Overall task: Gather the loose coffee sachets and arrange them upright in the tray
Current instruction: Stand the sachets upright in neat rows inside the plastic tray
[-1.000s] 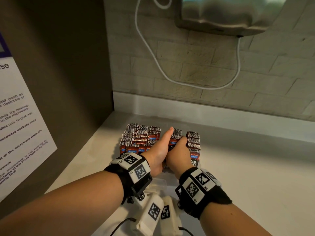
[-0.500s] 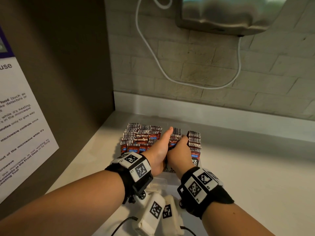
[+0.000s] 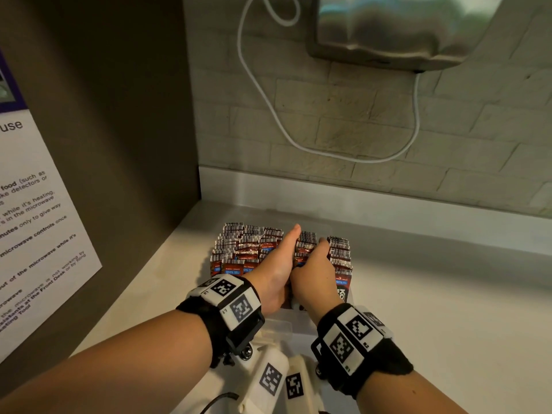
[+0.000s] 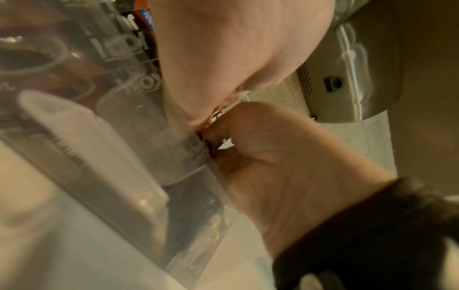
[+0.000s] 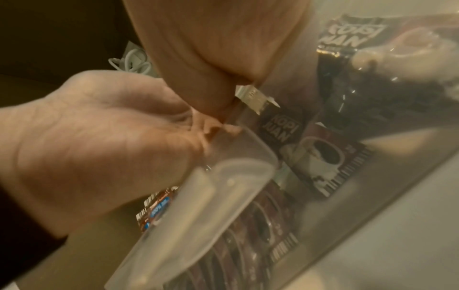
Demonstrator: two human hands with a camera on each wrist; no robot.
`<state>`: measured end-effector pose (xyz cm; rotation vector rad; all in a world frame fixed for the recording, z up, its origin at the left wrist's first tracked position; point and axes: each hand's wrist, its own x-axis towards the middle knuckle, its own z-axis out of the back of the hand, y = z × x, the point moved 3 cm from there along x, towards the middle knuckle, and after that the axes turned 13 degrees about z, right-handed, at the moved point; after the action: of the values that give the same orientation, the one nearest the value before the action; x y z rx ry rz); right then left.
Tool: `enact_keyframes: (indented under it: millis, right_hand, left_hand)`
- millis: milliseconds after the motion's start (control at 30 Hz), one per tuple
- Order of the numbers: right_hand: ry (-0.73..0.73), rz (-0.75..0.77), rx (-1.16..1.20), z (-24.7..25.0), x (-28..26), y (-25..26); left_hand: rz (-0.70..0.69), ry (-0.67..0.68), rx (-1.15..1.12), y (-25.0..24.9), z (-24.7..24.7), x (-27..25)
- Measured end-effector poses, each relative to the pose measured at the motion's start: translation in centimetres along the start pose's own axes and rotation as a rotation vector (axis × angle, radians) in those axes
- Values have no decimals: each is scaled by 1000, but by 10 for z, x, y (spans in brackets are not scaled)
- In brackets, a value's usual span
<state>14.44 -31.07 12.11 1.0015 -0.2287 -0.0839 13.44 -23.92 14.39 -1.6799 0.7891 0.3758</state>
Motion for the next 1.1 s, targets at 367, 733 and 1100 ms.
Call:
enact_keyframes:
  millis: [367, 733, 1100]
  right_hand:
    - [36, 114, -115, 19, -7, 21]
    - [207, 244, -179, 10, -14, 35]
    - [344, 294, -344, -18, 1, 27]
  left_hand:
    - [-67, 19, 210, -20, 18, -12]
    - [-617, -632, 370, -29, 103, -47]
    - [-532, -543, 717, 16, 116, -17]
